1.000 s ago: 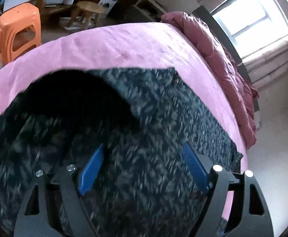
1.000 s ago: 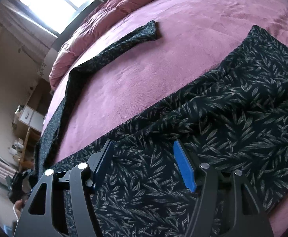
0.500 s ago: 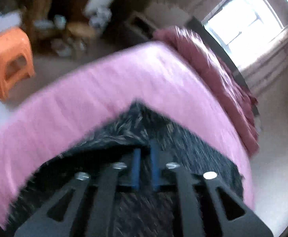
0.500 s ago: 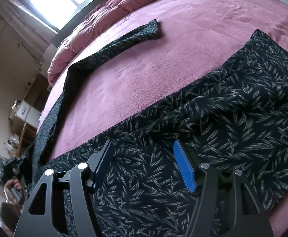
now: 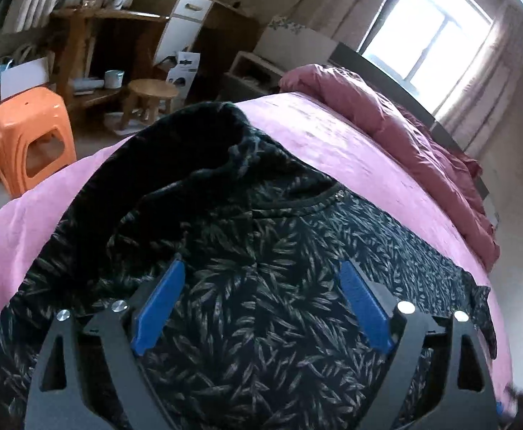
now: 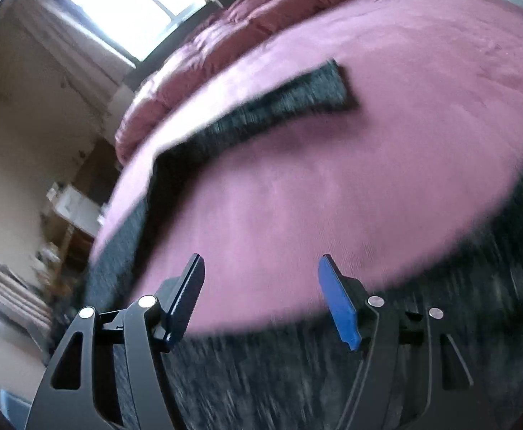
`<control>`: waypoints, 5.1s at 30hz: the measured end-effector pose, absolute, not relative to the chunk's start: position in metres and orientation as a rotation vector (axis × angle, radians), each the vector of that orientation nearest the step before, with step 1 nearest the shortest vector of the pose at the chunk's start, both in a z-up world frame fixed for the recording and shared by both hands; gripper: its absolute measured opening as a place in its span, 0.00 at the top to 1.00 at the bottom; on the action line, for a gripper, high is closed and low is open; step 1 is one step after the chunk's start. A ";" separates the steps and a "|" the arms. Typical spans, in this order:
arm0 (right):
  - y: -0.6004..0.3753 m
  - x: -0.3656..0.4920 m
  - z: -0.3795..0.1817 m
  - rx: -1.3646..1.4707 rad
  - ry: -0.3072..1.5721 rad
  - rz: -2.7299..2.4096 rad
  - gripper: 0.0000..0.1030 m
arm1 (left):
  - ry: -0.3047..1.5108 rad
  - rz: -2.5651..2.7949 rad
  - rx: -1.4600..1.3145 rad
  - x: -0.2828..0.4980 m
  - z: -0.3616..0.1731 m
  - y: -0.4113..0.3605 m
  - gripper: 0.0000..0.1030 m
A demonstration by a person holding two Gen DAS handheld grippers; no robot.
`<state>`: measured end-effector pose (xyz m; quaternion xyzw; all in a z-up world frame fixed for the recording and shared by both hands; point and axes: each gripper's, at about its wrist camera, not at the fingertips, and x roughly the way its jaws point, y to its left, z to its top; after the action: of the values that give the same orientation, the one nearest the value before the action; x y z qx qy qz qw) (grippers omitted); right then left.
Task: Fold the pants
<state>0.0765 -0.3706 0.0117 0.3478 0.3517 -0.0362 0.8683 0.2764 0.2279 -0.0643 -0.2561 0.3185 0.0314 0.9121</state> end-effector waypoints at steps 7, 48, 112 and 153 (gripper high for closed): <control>-0.437 0.148 0.000 1.014 0.639 -0.171 0.36 | 0.648 0.046 -0.526 0.273 -0.069 0.229 0.09; -0.428 0.129 0.002 0.690 0.637 -0.289 0.44 | 0.710 -0.136 -0.548 0.290 -0.064 0.228 0.02; -0.279 0.126 0.018 0.518 0.705 0.026 0.30 | 0.876 -0.505 -1.225 0.168 -0.114 0.291 0.91; -0.254 0.012 0.059 0.615 0.706 0.112 1.00 | 0.524 -0.662 -1.530 0.099 -0.096 0.353 0.91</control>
<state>0.0117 -0.2545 0.0593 0.2961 0.3399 0.0537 0.8910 0.0989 0.3528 -0.0962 -0.6713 0.2301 -0.2906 0.6419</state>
